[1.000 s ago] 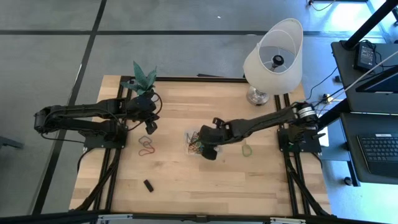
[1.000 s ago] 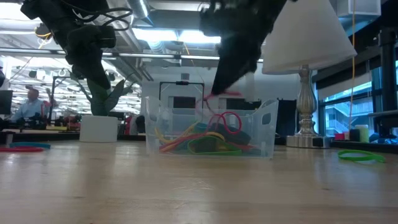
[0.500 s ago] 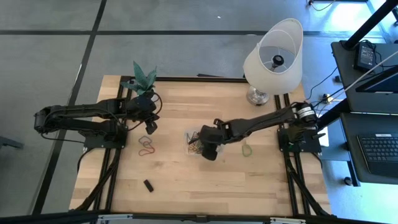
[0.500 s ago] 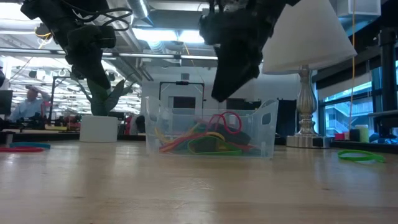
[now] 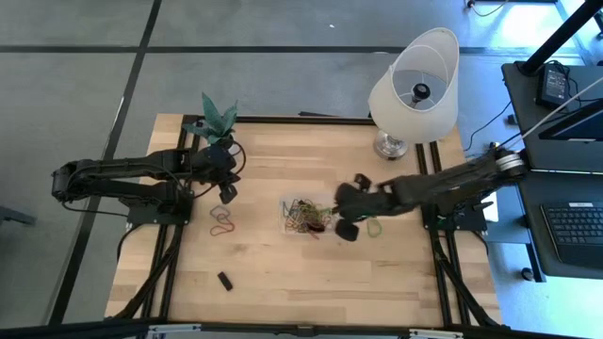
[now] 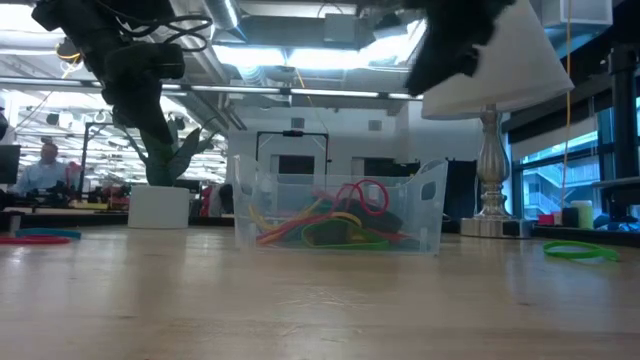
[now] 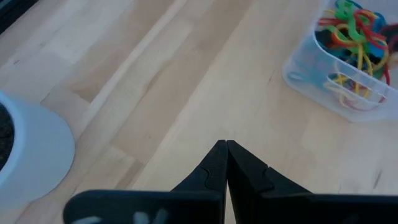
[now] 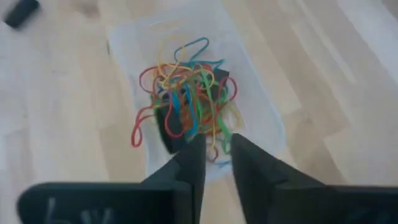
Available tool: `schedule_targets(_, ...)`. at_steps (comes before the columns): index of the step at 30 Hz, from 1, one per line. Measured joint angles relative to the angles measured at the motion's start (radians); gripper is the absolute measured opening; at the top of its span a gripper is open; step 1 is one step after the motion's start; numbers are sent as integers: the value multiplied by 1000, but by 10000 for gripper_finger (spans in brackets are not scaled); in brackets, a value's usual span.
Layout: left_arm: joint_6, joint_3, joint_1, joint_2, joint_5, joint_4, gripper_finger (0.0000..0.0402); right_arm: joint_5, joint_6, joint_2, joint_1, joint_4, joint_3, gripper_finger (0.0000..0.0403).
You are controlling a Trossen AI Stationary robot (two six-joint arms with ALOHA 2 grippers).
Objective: Pick and place rubber bands into bin
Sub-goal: Put the blue rubber band into the transparent bin
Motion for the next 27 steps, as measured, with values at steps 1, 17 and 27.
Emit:
schedule_targets(1,16,0,0,0,13,-1,3,2,22,-50,11,30,-53,74)
schedule_targets(17,-275,84,-303,238,-13,-164,3,-2,423,-569,122,190,-607,16)
schedule_targets(27,-555,74,-350,428,-7,-315,30,-2,435,-568,121,243,-640,13)
